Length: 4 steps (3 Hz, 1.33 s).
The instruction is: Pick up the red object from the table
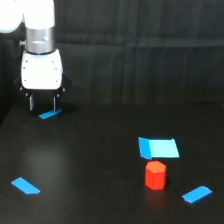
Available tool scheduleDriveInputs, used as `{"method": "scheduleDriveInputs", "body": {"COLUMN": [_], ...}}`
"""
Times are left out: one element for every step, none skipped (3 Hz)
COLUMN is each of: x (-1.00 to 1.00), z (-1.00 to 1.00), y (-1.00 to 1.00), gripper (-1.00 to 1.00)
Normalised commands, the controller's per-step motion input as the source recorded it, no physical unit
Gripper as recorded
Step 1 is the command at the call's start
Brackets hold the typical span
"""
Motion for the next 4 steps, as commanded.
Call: {"method": "scheduleDriveInputs", "body": {"x": [0.20, 0.34, 0.82, 0.99], "z": [-0.36, -0.38, -0.28, -0.17], "y": [-0.20, -0.27, -0.49, -0.70], "gripper": [0.97, 1.00, 0.99, 0.96]}}
